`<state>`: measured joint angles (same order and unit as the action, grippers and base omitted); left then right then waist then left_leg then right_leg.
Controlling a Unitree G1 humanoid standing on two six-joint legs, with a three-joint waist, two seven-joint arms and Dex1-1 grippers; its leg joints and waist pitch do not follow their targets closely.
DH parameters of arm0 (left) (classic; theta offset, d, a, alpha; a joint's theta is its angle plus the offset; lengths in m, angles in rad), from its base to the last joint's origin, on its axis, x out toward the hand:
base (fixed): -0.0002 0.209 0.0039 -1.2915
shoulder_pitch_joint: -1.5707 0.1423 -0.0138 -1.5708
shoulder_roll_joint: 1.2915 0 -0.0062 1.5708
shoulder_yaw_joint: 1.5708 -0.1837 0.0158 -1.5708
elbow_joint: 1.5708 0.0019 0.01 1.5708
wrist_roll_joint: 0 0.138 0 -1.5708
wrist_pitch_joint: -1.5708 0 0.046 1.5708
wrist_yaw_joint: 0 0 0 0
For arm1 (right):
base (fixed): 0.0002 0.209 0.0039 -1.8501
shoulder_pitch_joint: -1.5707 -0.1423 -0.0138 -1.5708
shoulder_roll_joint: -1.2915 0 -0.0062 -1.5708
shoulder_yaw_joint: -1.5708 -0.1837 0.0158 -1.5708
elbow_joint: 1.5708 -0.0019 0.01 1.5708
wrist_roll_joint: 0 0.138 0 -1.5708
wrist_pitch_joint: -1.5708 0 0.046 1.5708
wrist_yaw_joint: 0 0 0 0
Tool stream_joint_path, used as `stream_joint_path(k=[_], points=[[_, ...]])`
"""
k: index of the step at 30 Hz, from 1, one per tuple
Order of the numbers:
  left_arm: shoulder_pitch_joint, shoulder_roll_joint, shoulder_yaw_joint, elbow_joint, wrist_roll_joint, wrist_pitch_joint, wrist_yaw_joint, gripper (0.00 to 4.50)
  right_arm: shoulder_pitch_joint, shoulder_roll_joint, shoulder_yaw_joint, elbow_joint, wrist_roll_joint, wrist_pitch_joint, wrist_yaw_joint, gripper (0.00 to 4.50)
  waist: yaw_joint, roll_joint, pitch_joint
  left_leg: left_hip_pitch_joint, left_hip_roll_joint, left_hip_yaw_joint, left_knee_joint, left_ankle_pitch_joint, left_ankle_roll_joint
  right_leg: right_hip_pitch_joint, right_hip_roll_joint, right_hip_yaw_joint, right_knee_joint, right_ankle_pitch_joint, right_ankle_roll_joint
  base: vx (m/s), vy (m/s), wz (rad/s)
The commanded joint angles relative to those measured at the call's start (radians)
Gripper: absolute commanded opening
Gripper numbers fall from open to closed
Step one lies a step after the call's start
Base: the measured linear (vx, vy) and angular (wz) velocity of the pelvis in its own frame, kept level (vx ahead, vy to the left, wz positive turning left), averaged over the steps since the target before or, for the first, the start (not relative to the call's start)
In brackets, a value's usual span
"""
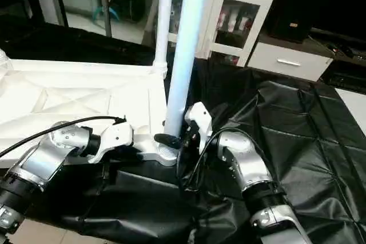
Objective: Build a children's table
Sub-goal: Insert table leg to table base
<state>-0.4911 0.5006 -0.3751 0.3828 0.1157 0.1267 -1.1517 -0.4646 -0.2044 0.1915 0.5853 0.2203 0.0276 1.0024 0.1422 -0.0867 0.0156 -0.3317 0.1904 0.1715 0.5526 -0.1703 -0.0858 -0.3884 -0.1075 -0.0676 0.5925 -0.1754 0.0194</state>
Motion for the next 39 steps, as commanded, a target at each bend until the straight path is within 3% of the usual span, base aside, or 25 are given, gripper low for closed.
stream_joint_path(k=[1,2,3,5,6,7,8,10,21,24,25,26,27,28,29,30,31,32,33,34,35,36,37,39], points=[[-0.026,-0.003,0.000,0.005,0.013,-0.012,0.021,0.00,0.067,-0.019,0.042,0.223,-0.122,0.087,-0.109,1.86,-0.008,0.032,-0.009,0.021,0.036,-0.034,-0.086,-0.690,-0.052,-0.010,-0.049,0.024,-0.119,-0.671,-0.072,0.000,0.000,0.00],[-0.026,-0.003,0.000,0.006,0.013,-0.013,0.021,0.00,0.063,-0.020,0.039,0.235,-0.125,0.091,-0.120,1.86,-0.016,0.032,-0.005,0.024,0.035,-0.044,-0.087,-0.730,-0.053,-0.005,-0.049,0.011,-0.132,-0.740,-0.047,0.000,0.000,0.00],[-0.027,-0.003,0.000,0.007,0.013,-0.013,0.021,0.00,0.058,-0.022,0.037,0.248,-0.129,0.097,-0.133,1.86,-0.018,0.036,-0.006,0.024,0.037,-0.050,-0.089,-0.738,-0.058,0.001,-0.052,0.006,-0.133,-0.753,-0.042,0.000,0.000,0.00],[-0.026,-0.002,0.000,0.005,0.012,-0.013,0.021,0.00,0.057,-0.026,0.043,0.256,-0.136,0.102,-0.136,1.86,-0.026,0.055,-0.007,0.022,0.046,-0.068,-0.108,-0.804,-0.070,0.028,-0.050,-0.018,-0.134,-0.666,-0.057,0.000,0.000,0.00],[-0.025,-0.002,0.000,0.005,0.012,-0.014,0.021,0.00,0.056,-0.029,0.050,0.266,-0.145,0.106,-0.139,1.86,-0.028,0.056,-0.008,0.018,0.048,-0.072,-0.112,-0.816,-0.073,0.035,-0.050,-0.021,-0.130,-0.636,-0.062,0.000,0.000,0.00],[-0.024,-0.001,0.000,0.003,0.011,-0.014,0.022,0.00,0.054,-0.030,0.056,0.274,-0.154,0.098,-0.148,1.86,-0.025,0.061,-0.006,0.022,0.049,-0.074,-0.119,-0.849,-0.078,0.035,-0.046,-0.023,-0.127,-0.597,-0.073,0.000,0.000,0.00],[-0.023,0.000,0.001,0.003,0.010,-0.016,0.023,0.00,0.050,-0.022,0.046,0.283,-0.149,0.080,-0.165,1.86,-0.030,0.055,-0.003,0.030,0.049,-0.075,-0.119,-0.876,-0.076,0.031,-0.045,-0.029,-0.131,-0.587,-0.079,0.000,0.000,0.00],[-0.023,0.000,0.002,0.005,0.010,-0.018,0.024,0.00,0.048,-0.011,0.031,0.284,-0.133,0.055,-0.168,1.86,-0.035,0.055,0.000,0.037,0.046,-0.074,-0.117,-0.888,-0.075,0.026,-0.051,-0.033,-0.139,-0.623,-0.073,0.000,0.000,0.00],[-0.027,-0.002,0.009,0.023,0.009,-0.032,0.039,0.00,0.038,0.000,0.018,0.269,-0.098,-0.017,-0.139,1.86,-0.038,0.057,0.006,0.039,0.043,-0.076,-0.114,-0.873,-0.064,0.017,-0.060,-0.031,-0.151,-0.699,-0.050,0.000,0.000,0.00],[-0.051,-0.044,0.045,0.045,-0.008,0.020,0.103,0.00,0.011,0.016,-0.032,0.303,-0.097,-0.029,-0.281,1.86,-0.042,0.058,0.009,0.042,0.043,-0.074,-0.114,-0.881,-0.065,0.014,-0.056,-0.037,-0.154,-0.706,-0.047,0.000,0.000,0.00],[-0.067,-0.079,0.065,0.057,-0.019,0.061,0.146,0.00,-0.004,0.029,-0.060,0.326,-0.097,-0.032,-0.378,1.86,-0.045,0.060,0.011,0.041,0.044,-0.075,-0.120,-0.898,-0.065,0.017,-0.048,-0.049,-0.153,-0.699,-0.042,0.000,0.000,0.00],[-0.080,-0.109,0.078,0.064,-0.033,0.087,0.169,0.00,-0.015,0.043,-0.082,0.342,-0.093,-0.030,-0.450,1.86,-0.048,0.058,0.011,0.035,0.047,-0.074,-0.126,-0.906,-0.065,0.025,-0.044,-0.054,-0.147,-0.689,-0.042,0.000,0.000,0.00],[-0.099,-0.149,0.086,0.071,-0.041,0.123,0.201,0.00,-0.030,0.064,-0.111,0.366,-0.084,-0.025,-0.550,1.86,-0.045,0.067,0.010,0.006,0.056,-0.073,-0.154,-0.937,-0.069,0.054,-0.033,-0.053,-0.107,-0.629,-0.050,0.000,0.000,0.00],[-0.101,-0.153,0.087,0.072,-0.041,0.126,0.205,0.00,-0.032,0.067,-0.115,0.369,-0.083,-0.024,-0.561,1.86,-0.022,0.069,0.005,-0.041,0.073,-0.057,-0.199,-0.957,-0.066,0.095,-0.021,-0.022,-0.002,-0.471,-0.081,-0.081,-0.017,0.02],[-0.119,-0.181,0.087,0.082,-0.039,0.147,0.230,0.00,-0.046,0.083,-0.132,0.388,-0.076,-0.020,-0.624,1.86,-0.007,0.049,0.004,-0.020,0.065,-0.025,-0.201,-0.917,-0.044,0.063,-0.015,0.005,0.011,-0.397,-0.090,-0.081,-0.017,0.02],[-0.124,-0.188,0.087,0.085,-0.039,0.153,0.236,0.00,-0.050,0.087,-0.136,0.392,-0.074,-0.019,-0.638,1.86,-0.007,0.049,0.004,-0.020,0.065,-0.025,-0.201,-0.917,-0.044,0.063,-0.015,0.005,0.011,-0.397,-0.090,-0.046,-0.071,0.15],[-0.135,-0.204,0.088,0.091,-0.039,0.165,0.250,0.00,-0.058,0.097,-0.144,0.402,-0.070,-0.017,-0.668,1.86,-0.009,0.008,0.025,0.112,-0.010,-0.013,0.009,-0.555,-0.015,-0.096,-0.105,0.019,-0.209,-0.949,-0.027,0.032,-0.099,0.18],[-0.153,-0.228,0.089,0.100,-0.037,0.185,0.273,0.00,-0.072,0.109,-0.148,0.419,-0.074,-0.010,-0.721,1.86,-0.009,0.001,0.015,0.091,-0.007,-0.022,0.022,-0.418,0.004,-0.062,-0.133,0.031,-0.207,-0.999,-0.022,0.032,-0.099,0.18],[-0.165,-0.244,0.089,0.105,-0.034,0.198,0.289,0.00,-0.082,0.117,-0.149,0.430,-0.078,-0.005,-0.755,1.86,-0.005,0.008,0.006,-0.019,0.021,-0.047,-0.057,-0.268,-0.001,0.049,-0.123,0.029,-0.144,-0.892,-0.013,0.099,-0.040,-0.21],[-0.181,-0.266,0.090,0.115,-0.030,0.212,0.310,0.00,-0.096,0.129,-0.153,0.448,-0.079,-0.002,-0.793,1.86,0.007,0.026,0.000,-0.004,0.036,-0.046,-0.081,-0.299,-0.032,0.043,-0.097,0.017,-0.135,-0.795,-0.021,0.063,0.005,-0.31],[-0.196,-0.288,0.090,0.120,-0.028,0.228,0.327,0.00,-0.112,0.143,-0.161,0.466,-0.076,0.006,-0.833,1.86,-0.003,0.035,-0.006,0.008,0.043,-0.048,-0.094,-0.387,-0.059,0.030,-0.064,0.003,-0.113,-0.565,-0.050,0.063,0.005,-0.31],[-0.214,-0.315,0.092,0.128,-0.026,0.248,0.353,0.00,-0.131,0.155,-0.165,0.488,-0.079,0.009,-0.889,1.86,-0.003,0.039,-0.006,0.013,0.045,-0.047,-0.097,-0.417,-0.070,0.027,-0.058,0.004,-0.104,-0.478,-0.073,0.000,0.000,0.00],[-0.214,-0.315,0.092,0.128,-0.026,0.248,0.353,0.00,-0.131,0.155,-0.165,0.488,-0.079,0.009,-0.889,1.86,-0.005,0.030,-0.001,0.019,0.044,-0.034,-0.100,-0.437,-0.081,0.020,-0.051,0.010,-0.093,-0.344,-0.128,0.000,0.000,0.00],[-0.274,-0.408,0.112,0.163,-0.029,0.286,0.455,0.00,-0.181,0.190,-0.175,0.535,-0.092,-0.010,-1.046,1.86,-0.003,0.019,0.002,0.030,0.041,-0.022,-0.098,-0.457,-0.080,0.008,-0.050,0.016,-0.098,-0.390,-0.129,-0.002,0.003,0.09]])
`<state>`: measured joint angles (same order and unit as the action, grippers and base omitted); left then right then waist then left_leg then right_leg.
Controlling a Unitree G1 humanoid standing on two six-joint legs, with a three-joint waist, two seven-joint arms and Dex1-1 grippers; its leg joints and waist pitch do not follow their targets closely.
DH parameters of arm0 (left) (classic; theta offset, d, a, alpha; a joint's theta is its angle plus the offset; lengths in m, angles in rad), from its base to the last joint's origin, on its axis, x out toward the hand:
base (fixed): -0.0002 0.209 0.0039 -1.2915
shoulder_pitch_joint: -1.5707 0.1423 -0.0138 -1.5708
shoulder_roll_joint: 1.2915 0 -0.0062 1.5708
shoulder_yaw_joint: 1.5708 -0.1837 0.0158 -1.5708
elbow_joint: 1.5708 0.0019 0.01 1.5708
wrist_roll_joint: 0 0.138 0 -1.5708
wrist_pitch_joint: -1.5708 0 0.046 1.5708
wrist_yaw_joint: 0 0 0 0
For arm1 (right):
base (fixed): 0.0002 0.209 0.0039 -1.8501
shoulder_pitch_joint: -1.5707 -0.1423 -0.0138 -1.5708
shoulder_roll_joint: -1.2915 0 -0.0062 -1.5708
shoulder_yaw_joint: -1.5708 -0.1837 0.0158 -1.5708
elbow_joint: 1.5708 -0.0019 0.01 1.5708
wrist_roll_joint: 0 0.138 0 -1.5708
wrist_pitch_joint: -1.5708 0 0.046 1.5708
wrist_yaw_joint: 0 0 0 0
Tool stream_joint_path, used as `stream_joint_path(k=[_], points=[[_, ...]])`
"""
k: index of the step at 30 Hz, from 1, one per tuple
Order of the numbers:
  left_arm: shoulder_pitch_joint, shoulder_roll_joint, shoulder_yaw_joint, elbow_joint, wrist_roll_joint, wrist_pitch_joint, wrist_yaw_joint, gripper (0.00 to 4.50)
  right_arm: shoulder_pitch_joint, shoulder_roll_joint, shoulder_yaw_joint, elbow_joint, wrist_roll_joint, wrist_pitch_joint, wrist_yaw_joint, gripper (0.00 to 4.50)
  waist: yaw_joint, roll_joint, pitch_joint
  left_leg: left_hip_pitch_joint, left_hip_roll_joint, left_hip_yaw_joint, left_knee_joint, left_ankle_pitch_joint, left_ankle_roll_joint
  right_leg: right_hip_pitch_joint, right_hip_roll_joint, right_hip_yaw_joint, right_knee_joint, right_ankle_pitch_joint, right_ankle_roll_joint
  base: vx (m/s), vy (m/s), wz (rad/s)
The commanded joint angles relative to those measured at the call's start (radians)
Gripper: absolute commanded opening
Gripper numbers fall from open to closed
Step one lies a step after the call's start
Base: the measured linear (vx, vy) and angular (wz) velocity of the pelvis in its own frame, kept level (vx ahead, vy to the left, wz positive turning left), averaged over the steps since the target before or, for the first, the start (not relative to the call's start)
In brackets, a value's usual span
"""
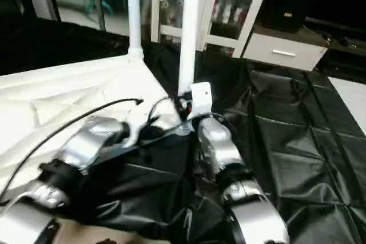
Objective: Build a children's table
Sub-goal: Insert table leg to table base
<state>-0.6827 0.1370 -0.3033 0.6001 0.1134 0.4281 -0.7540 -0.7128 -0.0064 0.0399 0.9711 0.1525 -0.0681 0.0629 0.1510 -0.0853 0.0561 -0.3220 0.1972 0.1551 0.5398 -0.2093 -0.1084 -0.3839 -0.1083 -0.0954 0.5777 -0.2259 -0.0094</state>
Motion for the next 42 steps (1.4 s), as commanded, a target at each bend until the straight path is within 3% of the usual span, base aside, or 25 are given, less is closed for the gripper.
stream_joint_path(k=[1,3,4,6,7,8,9,10,12,13,14,16,17,20,22,24,27,29,32,33,36,37,38,40,42], points=[[-0.128,-0.099,0.044,-0.006,-0.008,-0.022,0.138,0.00,0.039,0.016,-0.025,0.171,-0.042,0.059,-0.192,1.86,-0.006,0.017,-0.038,0.044,0.028,0.006,-0.074,-0.455,-0.057,-0.020,-0.045,0.050,-0.095,-0.416,-0.092,-0.012,0.002,0.31],[-0.145,-0.111,0.038,0.020,0.010,-0.045,0.171,0.00,0.031,0.023,-0.017,0.174,-0.056,0.046,-0.208,1.86,-0.004,0.011,-0.042,0.039,0.028,0.009,-0.071,-0.463,-0.041,-0.017,-0.046,0.054,-0.096,-0.419,-0.077,-0.003,0.010,0.25],[-0.156,-0.117,0.034,0.040,0.022,-0.067,0.196,0.00,0.024,0.032,-0.016,0.177,-0.060,0.032,-0.219,1.86,-0.002,0.004,-0.057,0.000,0.034,0.003,-0.078,-0.314,-0.031,0.014,-0.047,0.065,-0.067,-0.261,-0.070,0.055,0.035,0.03],[-0.170,-0.113,0.027,0.070,0.037,-0.120,0.224,0.00,0.008,0.048,-0.034,0.169,-0.047,-0.025,-0.227,1.86,-0.003,0.010,-0.063,-0.009,0.030,0.011,-0.071,-0.209,-0.020,0.014,-0.035,0.065,-0.046,-0.069,-0.098,0.027,0.018,0.01],[-0.167,-0.102,0.021,0.070,0.042,-0.142,0.216,0.00,0.002,0.048,-0.045,0.166,-0.039,-0.049,-0.225,1.86,-0.004,0.011,-0.062,-0.007,0.030,0.015,-0.073,-0.248,-0.019,0.008,-0.031,0.064,-0.052,-0.093,-0.103,0.000,0.000,0.00],[-0.159,-0.085,0.011,0.064,0.046,-0.171,0.194,0.00,-0.005,0.046,-0.064,0.158,-0.024,-0.076,-0.216,1.86,-0.013,0.015,-0.057,-0.015,0.027,0.014,-0.070,-0.352,-0.027,-0.001,-0.031,0.066,-0.058,-0.179,-0.101,0.000,0.000,0.00],[-0.159,-0.085,0.011,0.064,0.046,-0.171,0.194,0.00,-0.005,0.046,-0.064,0.158,-0.024,-0.076,-0.216,1.86,-0.009,0.014,-0.062,-0.014,0.026,0.013,-0.069,-0.373,-0.029,-0.002,-0.034,0.066,-0.060,-0.194,-0.099,0.056,-0.001,0.03],[-0.148,-0.068,0.004,0.054,0.048,-0.182,0.171,0.00,-0.010,0.043,-0.084,0.147,-0.005,-0.097,-0.200,1.86,-0.009,0.010,-0.073,-0.022,0.024,0.015,-0.063,-0.292,-0.015,0.008,-0.033,0.066,-0.047,-0.073,-0.112,0.059,-0.009,0.01],[-0.103,-0.005,-0.032,0.019,0.067,-0.233,0.092,0.00,-0.019,0.031,-0.124,0.092,0.040,-0.160,-0.125,1.86,-0.012,0.012,-0.078,-0.038,0.020,0.017,-0.052,-0.164,0.016,0.022,-0.030,0.064,-0.025,0.097,-0.132,0.029,-0.004,0.01],[-0.085,0.018,-0.045,0.009,0.075,-0.245,0.064,0.00,-0.022,0.027,-0.139,0.068,0.056,-0.186,-0.092,1.86,-0.010,0.013,-0.081,-0.035,0.021,0.019,-0.047,-0.135,0.033,0.023,-0.032,0.063,-0.022,0.147,-0.139,0.000,0.000,0.00],[-0.053,0.052,-0.064,-0.013,0.070,-0.308,-0.002,0.00,-0.022,0.024,-0.160,0.017,0.091,-0.206,-0.041,1.86,-0.017,0.007,-0.082,-0.046,0.016,0.022,-0.040,-0.063,0.069,0.028,-0.027,0.062,-0.012,0.232,-0.163,0.000,0.000,0.00],[-0.017,0.089,-0.076,-0.042,0.064,-0.329,-0.058,0.00,-0.016,0.016,-0.175,-0.063,0.138,-0.202,0.043,1.86,-0.016,0.012,-0.082,-0.041,0.018,0.029,-0.030,0.007,0.112,0.026,-0.024,0.064,-0.004,0.316,-0.208,0.000,0.000,0.00],[0.008,0.121,-0.089,-0.058,0.062,-0.369,-0.100,0.00,-0.007,0.006,-0.180,-0.134,0.175,-0.184,0.108,1.86,-0.014,0.017,-0.081,-0.039,0.018,0.029,-0.029,0.007,0.121,0.026,-0.022,0.064,-0.004,0.315,-0.212,0.000,0.000,0.00],[0.077,0.197,-0.089,-0.112,0.005,-0.440,-0.221,0.00,0.031,-0.063,-0.178,-0.383,0.321,-0.014,0.348,1.86,-0.005,0.012,-0.078,-0.037,0.020,0.031,-0.024,0.021,0.134,0.027,-0.016,0.065,0.002,0.324,-0.227,0.000,0.000,0.00],[0.099,0.225,-0.077,-0.138,-0.018,-0.466,-0.245,0.00,0.049,-0.109,-0.169,-0.460,0.370,0.066,0.435,1.86,0.001,0.015,-0.071,-0.030,0.027,0.035,-0.030,-0.042,0.107,0.015,-0.020,0.067,-0.005,0.202,-0.223,0.000,0.000,0.00],[0.111,0.236,-0.056,-0.150,-0.039,-0.474,-0.250,0.00,0.065,-0.148,-0.164,-0.512,0.407,0.122,0.499,1.86,0.001,0.012,-0.065,-0.036,0.030,0.031,-0.040,-0.119,0.073,0.024,-0.027,0.068,-0.014,0.072,-0.197,0.000,0.000,0.00],[0.127,0.259,0.000,-0.199,-0.096,-0.428,-0.283,0.56,0.096,-0.218,-0.160,-0.597,0.462,0.206,0.596,1.86,0.001,0.011,-0.063,-0.032,0.033,0.027,-0.047,-0.196,0.023,0.019,-0.035,0.071,-0.029,-0.093,-0.162,0.000,0.000,0.00],[0.134,0.262,0.032,-0.234,-0.138,-0.404,-0.299,0.69,0.111,-0.243,-0.166,-0.637,0.492,0.257,0.630,1.86,0.006,0.004,-0.065,-0.029,0.034,0.030,-0.045,-0.187,0.015,0.016,-0.035,0.072,-0.026,-0.086,-0.171,0.000,0.000,0.00],[0.125,0.242,0.150,-0.322,-0.281,-0.333,-0.297,0.98,0.132,-0.286,-0.187,-0.701,0.584,0.380,0.700,1.86,0.009,0.001,-0.065,-0.034,0.031,0.030,-0.041,-0.178,0.014,0.016,-0.031,0.070,-0.020,-0.060,-0.191,0.000,0.000,0.00],[0.109,0.229,0.199,-0.339,-0.339,-0.297,-0.284,1.03,0.138,-0.296,-0.188,-0.714,0.607,0.415,0.718,1.86,0.011,-0.010,-0.064,-0.037,0.029,0.032,-0.037,-0.170,0.016,0.016,-0.031,0.068,-0.017,-0.061,-0.196,0.000,0.000,0.00],[0.078,0.214,0.265,-0.349,-0.420,-0.256,-0.260,1.36,0.148,-0.312,-0.188,-0.743,0.641,0.478,0.747,1.86,0.013,-0.010,-0.062,-0.039,0.027,0.030,-0.037,-0.171,0.012,0.014,-0.030,0.068,-0.022,-0.096,-0.179,0.000,0.000,0.00],[0.051,0.205,0.306,-0.343,-0.462,-0.241,-0.242,1.36,0.150,-0.321,-0.182,-0.755,0.660,0.510,0.767,1.86,0.013,-0.018,-0.063,-0.039,0.027,0.030,-0.036,-0.170,0.011,0.014,-0.030,0.067,-0.022,-0.103,-0.173,0.000,0.000,0.00],[0.051,0.205,0.306,-0.343,-0.462,-0.241,-0.242,1.41,0.150,-0.321,-0.182,-0.755,0.660,0.510,0.767,1.86,0.017,-0.016,-0.065,-0.037,0.026,0.030,-0.033,-0.161,0.012,0.014,-0.030,0.067,-0.020,-0.097,-0.172,0.000,0.000,0.00],[-0.028,0.154,0.418,-0.353,-0.678,-0.083,-0.207,1.66,0.146,-0.341,-0.158,-0.796,0.726,0.604,0.838,1.86,0.019,-0.008,-0.070,-0.035,0.023,0.030,-0.027,-0.133,0.003,0.014,-0.026,0.067,-0.010,-0.043,-0.187,0.000,0.000,0.00],[-0.066,0.104,0.430,-0.380,-0.786,0.050,-0.196,1.77,0.141,-0.356,-0.148,-0.826,0.793,0.687,0.893,1.86,0.024,-0.006,-0.072,-0.035,0.020,0.029,-0.022,-0.103,0.004,0.017,-0.018,0.064,-0.001,0.039,-0.222,0.000,0.000,0.00]])
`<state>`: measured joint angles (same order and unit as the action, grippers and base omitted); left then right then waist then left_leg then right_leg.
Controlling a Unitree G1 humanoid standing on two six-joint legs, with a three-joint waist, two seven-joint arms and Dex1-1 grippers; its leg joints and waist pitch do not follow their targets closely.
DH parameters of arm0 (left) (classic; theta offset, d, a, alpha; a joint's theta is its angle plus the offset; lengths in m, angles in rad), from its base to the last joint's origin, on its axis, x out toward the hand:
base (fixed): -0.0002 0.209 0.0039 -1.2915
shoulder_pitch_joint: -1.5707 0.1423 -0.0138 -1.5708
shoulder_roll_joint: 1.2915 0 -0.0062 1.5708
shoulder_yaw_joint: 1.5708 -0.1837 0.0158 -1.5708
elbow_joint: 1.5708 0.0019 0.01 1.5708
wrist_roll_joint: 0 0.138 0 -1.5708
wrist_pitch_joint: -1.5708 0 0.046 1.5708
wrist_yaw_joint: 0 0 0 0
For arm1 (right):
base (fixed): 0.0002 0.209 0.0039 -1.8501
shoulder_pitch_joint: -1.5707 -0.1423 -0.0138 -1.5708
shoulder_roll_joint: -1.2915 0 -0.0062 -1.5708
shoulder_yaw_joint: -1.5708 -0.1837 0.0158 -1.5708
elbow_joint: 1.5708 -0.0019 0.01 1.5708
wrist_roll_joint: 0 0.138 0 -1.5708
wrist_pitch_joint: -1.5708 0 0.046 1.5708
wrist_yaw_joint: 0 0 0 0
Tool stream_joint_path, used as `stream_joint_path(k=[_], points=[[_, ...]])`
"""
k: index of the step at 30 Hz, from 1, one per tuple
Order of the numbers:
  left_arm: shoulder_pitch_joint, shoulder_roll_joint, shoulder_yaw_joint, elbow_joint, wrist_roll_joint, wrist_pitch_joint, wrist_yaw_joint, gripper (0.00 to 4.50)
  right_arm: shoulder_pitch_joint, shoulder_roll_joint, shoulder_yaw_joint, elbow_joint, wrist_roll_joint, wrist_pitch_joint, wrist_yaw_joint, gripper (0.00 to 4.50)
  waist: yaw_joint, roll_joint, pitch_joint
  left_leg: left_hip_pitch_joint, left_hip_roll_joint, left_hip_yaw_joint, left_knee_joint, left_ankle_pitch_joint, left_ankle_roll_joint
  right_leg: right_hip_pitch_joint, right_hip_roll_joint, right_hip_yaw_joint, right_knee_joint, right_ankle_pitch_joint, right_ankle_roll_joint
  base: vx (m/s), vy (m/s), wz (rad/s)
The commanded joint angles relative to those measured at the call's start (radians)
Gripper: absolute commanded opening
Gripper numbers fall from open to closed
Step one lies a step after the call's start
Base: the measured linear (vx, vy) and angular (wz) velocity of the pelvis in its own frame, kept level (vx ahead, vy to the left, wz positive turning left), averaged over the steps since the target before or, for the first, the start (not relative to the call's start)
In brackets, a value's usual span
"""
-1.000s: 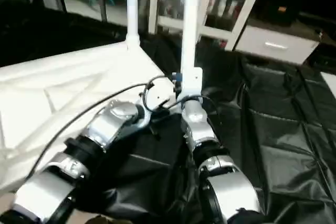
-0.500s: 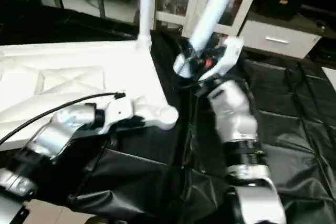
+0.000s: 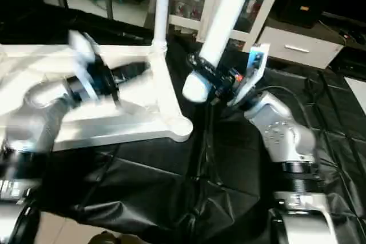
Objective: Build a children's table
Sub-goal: Insert table leg to table base
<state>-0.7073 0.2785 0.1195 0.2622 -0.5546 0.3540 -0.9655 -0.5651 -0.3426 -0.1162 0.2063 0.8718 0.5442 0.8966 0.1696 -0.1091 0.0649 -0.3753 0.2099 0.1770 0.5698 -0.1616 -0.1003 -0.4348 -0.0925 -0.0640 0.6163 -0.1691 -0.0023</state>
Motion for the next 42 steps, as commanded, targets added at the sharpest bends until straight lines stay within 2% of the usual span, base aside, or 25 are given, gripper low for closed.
stream_joint_path(k=[1,2,5,6,8,9,10,12,13,14,15,16,17,21,22,24,29,32,34,35,36,37,39,41,42], points=[[-0.043,-0.040,0.007,-0.044,-0.124,0.132,0.016,1.79,-0.007,-0.021,0.009,-0.063,0.078,0.080,0.063,1.86,0.008,0.012,-0.079,0.017,0.008,0.007,-0.050,-0.149,0.006,0.067,-0.033,0.031,-0.041,0.005,-0.241,0.000,0.000,0.00],[-0.056,-0.060,0.000,-0.045,-0.133,0.187,0.033,1.95,-0.009,-0.025,0.008,-0.069,0.092,0.099,0.080,1.86,0.010,0.007,-0.079,0.016,0.008,0.009,-0.050,-0.154,0.011,0.070,-0.036,0.032,-0.043,-0.001,-0.244,0.000,0.000,0.00],[-0.072,-0.084,0.000,-0.047,-0.159,0.228,0.041,2.18,-0.011,-0.031,0.000,-0.073,0.117,0.131,0.101,1.86,0.021,0.010,-0.078,0.013,0.008,0.006,-0.050,-0.157,0.008,0.074,-0.041,0.031,-0.048,-0.044,-0.228,0.000,0.000,0.00],[-0.086,-0.099,0.003,-0.045,-0.178,0.253,0.048,2.21,-0.016,-0.035,-0.007,-0.072,0.133,0.151,0.114,1.86,0.028,0.017,-0.079,0.016,0.011,0.005,-0.050,-0.167,0.000,0.071,-0.043,0.032,-0.051,-0.070,-0.216,0.000,0.000,0.00],[-0.150,-0.148,0.017,-0.025,-0.268,0.348,0.065,2.41,-0.013,-0.077,-0.013,-0.077,0.219,0.272,0.210,1.86,0.038,0.029,-0.082,0.018,0.009,0.002,-0.047,-0.195,-0.016,0.073,-0.040,0.031,-0.051,-0.082,-0.214,0.000,0.000,0.00],[-0.181,-0.162,0.027,-0.006,-0.299,0.387,0.078,2.54,-0.009,-0.098,0.002,-0.079,0.220,0.304,0.247,1.86,0.041,0.025,-0.080,0.018,0.008,0.002,-0.046,-0.199,-0.017,0.071,-0.038,0.030,-0.053,-0.071,-0.222,0.000,0.000,0.00],[-0.186,-0.164,0.029,-0.003,-0.304,0.393,0.080,2.61,-0.008,-0.101,0.005,-0.079,0.220,0.309,0.253,1.86,0.044,0.035,-0.081,0.014,0.008,0.000,-0.044,-0.210,-0.024,0.072,-0.036,0.029,-0.052,-0.064,-0.225,0.000,0.000,0.00],[-0.237,-0.172,0.031,0.034,-0.316,0.440,0.097,2.71,0.003,-0.138,0.046,-0.090,0.197,0.342,0.310,1.86,0.048,0.026,-0.078,0.009,0.007,-0.001,-0.045,-0.228,-0.031,0.076,-0.038,0.027,-0.057,-0.099,-0.211,0.000,0.000,0.00],[-0.240,-0.171,0.028,0.036,-0.313,0.443,0.100,2.71,0.003,-0.141,0.050,-0.092,0.196,0.345,0.314,1.86,0.051,0.027,-0.076,0.011,0.009,-0.003,-0.046,-0.242,-0.036,0.074,-0.040,0.027,-0.062,-0.145,-0.192,0.000,0.000,0.00],[-0.241,-0.171,0.028,0.036,-0.313,0.443,0.100,2.98,0.003,-0.141,0.050,-0.093,0.196,0.346,0.315,1.86,0.051,0.027,-0.076,0.011,0.009,-0.003,-0.046,-0.242,-0.036,0.074,-0.040,0.027,-0.062,-0.145,-0.192,0.000,0.000,0.00],[-0.243,-0.171,0.030,0.035,-0.314,0.453,0.104,2.98,0.003,-0.144,0.052,-0.094,0.196,0.350,0.318,1.86,0.052,0.024,-0.076,0.009,0.009,-0.005,-0.048,-0.257,-0.040,0.075,-0.044,0.027,-0.069,-0.208,-0.168,0.000,0.000,0.00],[-0.251,-0.174,0.038,0.038,-0.332,0.475,0.102,3.04,0.004,-0.152,0.059,-0.095,0.191,0.355,0.324,1.86,0.050,0.011,-0.076,0.008,0.009,-0.002,-0.047,-0.256,-0.038,0.075,-0.044,0.026,-0.071,-0.225,-0.160,0.000,0.000,0.00],[-0.254,-0.175,0.040,0.039,-0.337,0.482,0.101,3.04,0.004,-0.154,0.062,-0.095,0.188,0.356,0.326,1.86,0.053,0.019,-0.077,0.010,0.010,-0.005,-0.047,-0.249,-0.041,0.072,-0.046,0.027,-0.071,-0.249,-0.151,0.000,0.000,0.00],[-0.252,-0.171,0.042,0.013,-0.371,0.532,0.093,3.46,-0.003,-0.166,0.096,-0.078,0.143,0.341,0.342,1.86,0.060,0.023,-0.080,0.009,0.013,-0.007,-0.046,-0.239,-0.052,0.069,-0.045,0.026,-0.066,-0.222,-0.158,0.000,0.000,0.00],[-0.250,-0.169,0.041,0.009,-0.377,0.539,0.088,3.49,-0.006,-0.166,0.103,-0.073,0.134,0.336,0.345,1.86,0.062,0.033,-0.080,0.009,0.012,-0.009,-0.047,-0.241,-0.057,0.069,-0.044,0.026,-0.064,-0.205,-0.164,0.000,0.000,0.00],[-0.243,-0.162,0.037,-0.008,-0.410,0.580,0.068,3.67,-0.023,-0.168,0.130,-0.053,0.097,0.332,0.357,1.86,0.060,0.029,-0.082,0.008,0.010,-0.007,-0.046,-0.241,-0.058,0.071,-0.042,0.025,-0.063,-0.183,-0.173,0.000,0.000,0.00],[-0.232,-0.159,0.009,-0.028,-0.398,0.587,0.037,3.99,-0.017,-0.179,0.177,-0.054,0.046,0.323,0.386,1.86,0.065,0.027,-0.083,0.008,0.011,-0.006,-0.043,-0.216,-0.050,0.072,-0.041,0.025,-0.056,-0.127,-0.188,0.000,0.000,0.00],[-0.209,-0.128,-0.073,-0.056,-0.301,0.532,0.017,4.25,-0.016,-0.174,0.194,-0.049,0.007,0.296,0.374,1.86,0.071,0.037,-0.084,0.009,0.012,-0.008,-0.044,-0.221,-0.053,0.073,-0.043,0.026,-0.055,-0.126,-0.189,0.000,0.000,0.00],[-0.208,-0.117,-0.103,-0.054,-0.254,0.507,0.030,4.28,-0.019,-0.171,0.193,-0.046,-0.002,0.288,0.372,1.86,0.074,0.036,-0.084,0.013,0.014,-0.007,-0.045,-0.240,-0.055,0.070,-0.044,0.026,-0.060,-0.140,-0.175,0.000,0.000,0.00],[-0.209,-0.113,-0.111,-0.049,-0.237,0.499,0.043,3.98,-0.022,-0.169,0.190,-0.043,-0.007,0.282,0.371,1.86,0.076,0.035,-0.083,0.012,0.013,-0.007,-0.045,-0.242,-0.055,0.071,-0.044,0.026,-0.060,-0.146,-0.174,0.000,0.000,0.00],[-0.210,-0.110,-0.107,-0.042,-0.239,0.510,0.053,3.98,-0.025,-0.165,0.189,-0.036,-0.017,0.273,0.369,1.86,0.081,0.050,-0.084,0.013,0.013,-0.010,-0.045,-0.247,-0.059,0.071,-0.045,0.027,-0.058,-0.149,-0.174,0.000,0.000,0.00],[-0.208,-0.106,-0.102,-0.036,-0.238,0.514,0.059,3.94,-0.025,-0.160,0.191,-0.027,-0.035,0.256,0.365,1.86,0.080,0.057,-0.083,0.015,0.012,-0.010,-0.043,-0.279,-0.065,0.069,-0.041,0.026,-0.059,-0.143,-0.182,0.000,0.000,0.00],[-0.204,-0.104,-0.092,-0.028,-0.246,0.531,0.062,3.90,-0.023,-0.152,0.188,-0.018,-0.050,0.239,0.353,1.86,0.078,0.050,-0.082,0.013,0.008,-0.008,-0.042,-0.289,-0.057,0.072,-0.041,0.026,-0.061,-0.177,-0.185,0.000,0.000,0.00],[-0.202,-0.099,-0.090,-0.024,-0.249,0.531,0.055,3.53,-0.022,-0.145,0.174,-0.027,-0.043,0.243,0.340,1.86,0.078,0.059,-0.083,0.013,0.010,-0.008,-0.042,-0.278,-0.050,0.070,-0.043,0.027,-0.063,-0.203,-0.184,0.000,0.000,0.00],[-0.202,-0.097,-0.091,-0.022,-0.248,0.529,0.049,3.52,-0.023,-0.142,0.168,-0.029,-0.040,0.245,0.338,1.86,0.080,0.057,-0.084,0.011,0.010,-0.009,-0.041,-0.265,-0.046,0.072,-0.043,0.027,-0.062,-0.206,-0.182,0.000,0.000,0.00]])
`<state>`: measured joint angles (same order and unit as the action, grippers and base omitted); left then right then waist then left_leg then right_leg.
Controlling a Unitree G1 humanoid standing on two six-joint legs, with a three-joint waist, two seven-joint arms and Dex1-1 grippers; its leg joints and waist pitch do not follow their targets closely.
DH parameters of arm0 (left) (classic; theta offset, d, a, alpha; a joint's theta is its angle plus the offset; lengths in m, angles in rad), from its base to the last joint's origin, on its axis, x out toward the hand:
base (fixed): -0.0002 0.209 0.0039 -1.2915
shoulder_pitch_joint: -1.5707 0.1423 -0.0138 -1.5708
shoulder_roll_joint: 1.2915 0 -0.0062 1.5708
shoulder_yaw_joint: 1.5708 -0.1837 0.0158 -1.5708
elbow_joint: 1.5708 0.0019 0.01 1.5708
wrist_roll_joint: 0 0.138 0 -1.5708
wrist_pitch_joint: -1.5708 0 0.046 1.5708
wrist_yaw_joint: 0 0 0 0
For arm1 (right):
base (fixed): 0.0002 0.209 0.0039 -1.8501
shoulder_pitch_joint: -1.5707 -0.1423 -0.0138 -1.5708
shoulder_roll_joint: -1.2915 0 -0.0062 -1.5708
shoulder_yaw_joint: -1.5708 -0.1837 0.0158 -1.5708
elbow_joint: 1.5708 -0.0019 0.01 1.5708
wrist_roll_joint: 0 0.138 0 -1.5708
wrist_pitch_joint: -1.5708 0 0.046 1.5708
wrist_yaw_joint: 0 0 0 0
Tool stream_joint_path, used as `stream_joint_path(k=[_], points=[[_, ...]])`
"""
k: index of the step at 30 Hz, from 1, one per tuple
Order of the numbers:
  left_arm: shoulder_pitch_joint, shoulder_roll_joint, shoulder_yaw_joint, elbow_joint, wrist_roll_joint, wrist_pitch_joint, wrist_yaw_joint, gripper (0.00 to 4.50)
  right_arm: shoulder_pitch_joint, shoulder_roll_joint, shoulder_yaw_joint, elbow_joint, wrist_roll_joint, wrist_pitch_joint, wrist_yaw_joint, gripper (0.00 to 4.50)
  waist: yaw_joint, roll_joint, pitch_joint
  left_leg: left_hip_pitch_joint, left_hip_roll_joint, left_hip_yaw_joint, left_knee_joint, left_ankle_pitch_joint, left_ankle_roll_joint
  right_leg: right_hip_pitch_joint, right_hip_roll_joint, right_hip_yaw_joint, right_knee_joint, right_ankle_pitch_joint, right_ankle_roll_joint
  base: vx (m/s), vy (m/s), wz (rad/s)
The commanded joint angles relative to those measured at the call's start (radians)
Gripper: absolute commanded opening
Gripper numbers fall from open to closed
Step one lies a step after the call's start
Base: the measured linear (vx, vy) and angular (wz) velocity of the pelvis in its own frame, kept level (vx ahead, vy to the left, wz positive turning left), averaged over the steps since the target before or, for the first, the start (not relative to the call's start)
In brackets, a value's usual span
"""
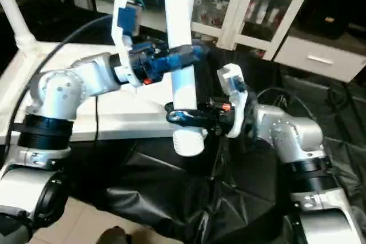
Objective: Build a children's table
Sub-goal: Insert table leg to table base
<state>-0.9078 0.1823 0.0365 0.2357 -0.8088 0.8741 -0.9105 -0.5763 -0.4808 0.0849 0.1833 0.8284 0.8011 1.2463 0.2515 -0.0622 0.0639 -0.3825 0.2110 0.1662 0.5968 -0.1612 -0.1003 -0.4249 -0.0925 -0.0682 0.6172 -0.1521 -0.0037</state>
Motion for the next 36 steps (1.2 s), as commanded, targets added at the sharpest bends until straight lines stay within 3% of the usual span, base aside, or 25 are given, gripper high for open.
stream_joint_path(k=[1,4,7,9,12,14,18,19,20,29,33,36], points=[[-0.005,-0.001,-0.006,0.009,0.012,-0.001,-0.004,3.52,-0.014,-0.004,-0.033,-0.003,-0.001,-0.014,-0.008,1.86,-0.003,0.009,-0.083,0.016,0.010,0.002,-0.069,-0.262,-0.044,0.061,-0.043,0.031,-0.065,-0.229,-0.175,0.000,0.000,0.00],[-0.009,-0.002,-0.001,0.012,0.024,-0.021,0.001,3.16,-0.019,-0.002,-0.024,0.018,-0.022,-0.027,0.001,1.86,-0.001,0.010,-0.083,0.017,0.011,0.001,-0.070,-0.264,-0.045,0.060,-0.045,0.030,-0.065,-0.236,-0.172,0.000,0.000,0.00],[-0.005,0.009,0.005,0.002,0.022,-0.011,0.008,3.10,-0.027,0.011,-0.020,0.038,-0.041,-0.041,0.006,1.86,-0.001,0.006,-0.084,0.016,0.011,0.001,-0.069,-0.259,-0.043,0.059,-0.045,0.030,-0.062,-0.230,-0.172,0.000,0.000,0.00],[-0.002,0.015,0.006,-0.003,0.018,-0.003,0.005,2.71,-0.030,0.016,-0.018,0.040,-0.044,-0.043,0.005,1.86,-0.002,0.008,-0.084,0.017,0.011,0.001,-0.069,-0.253,-0.044,0.058,-0.044,0.030,-0.060,-0.224,-0.176,0.000,0.000,0.00],[0.005,0.030,0.003,-0.008,0.020,0.008,0.002,2.65,-0.038,0.021,-0.006,0.047,-0.056,-0.052,0.008,1.86,-0.001,0.008,-0.085,0.017,0.011,0.002,-0.069,-0.246,-0.043,0.057,-0.044,0.030,-0.058,-0.209,-0.178,0.000,0.000,0.00],[0.006,0.039,-0.004,-0.005,0.031,0.009,0.003,2.39,-0.050,0.020,-0.001,0.055,-0.067,-0.059,0.010,1.86,-0.002,0.000,-0.084,0.017,0.011,0.004,-0.068,-0.239,-0.041,0.057,-0.044,0.031,-0.058,-0.206,-0.179,0.000,0.000,0.00],[-0.002,0.042,0.001,0.009,0.050,-0.003,0.018,2.21,-0.073,0.022,0.000,0.078,-0.094,-0.088,0.014,1.86,-0.002,-0.003,-0.082,0.017,0.011,0.005,-0.069,-0.245,-0.045,0.056,-0.047,0.032,-0.062,-0.244,-0.164,0.000,0.000,0.00],[-0.005,0.041,0.009,0.014,0.052,-0.008,0.028,1.98,-0.082,0.030,-0.009,0.088,-0.104,-0.091,-0.002,1.86,-0.003,-0.001,-0.083,0.016,0.011,0.004,-0.070,-0.242,-0.045,0.057,-0.047,0.032,-0.060,-0.245,-0.163,0.000,0.000,0.00],[-0.007,0.041,0.012,0.015,0.054,-0.015,0.030,1.92,-0.087,0.035,-0.014,0.095,-0.111,-0.098,-0.013,2.42,-0.003,-0.003,-0.083,0.016,0.011,0.005,-0.069,-0.241,-0.045,0.057,-0.046,0.032,-0.061,-0.246,-0.161,0.000,0.000,0.00],[-0.020,0.035,0.010,0.001,0.112,-0.098,0.090,1.88,-0.094,0.023,-0.008,0.094,-0.133,-0.101,-0.006,3.09,-0.002,-0.010,-0.085,0.015,0.010,0.006,-0.067,-0.200,-0.039,0.058,-0.045,0.031,-0.055,-0.198,-0.158,0.000,0.000,0.00],[-0.018,0.051,-0.012,-0.029,0.137,-0.099,0.090,1.88,-0.102,0.049,0.010,0.097,-0.239,-0.241,-0.075,3.38,-0.004,-0.018,-0.083,0.014,0.011,0.006,-0.068,-0.202,-0.046,0.057,-0.049,0.032,-0.058,-0.230,-0.143,0.000,0.000,0.00],[-0.014,0.058,-0.024,-0.033,0.154,-0.110,0.082,1.86,-0.110,0.068,0.010,0.108,-0.268,-0.262,-0.130,3.55,-0.007,-0.015,-0.082,0.016,0.011,0.005,-0.070,-0.213,-0.052,0.053,-0.048,0.032,-0.059,-0.256,-0.137,0.000,0.000,0.00]])
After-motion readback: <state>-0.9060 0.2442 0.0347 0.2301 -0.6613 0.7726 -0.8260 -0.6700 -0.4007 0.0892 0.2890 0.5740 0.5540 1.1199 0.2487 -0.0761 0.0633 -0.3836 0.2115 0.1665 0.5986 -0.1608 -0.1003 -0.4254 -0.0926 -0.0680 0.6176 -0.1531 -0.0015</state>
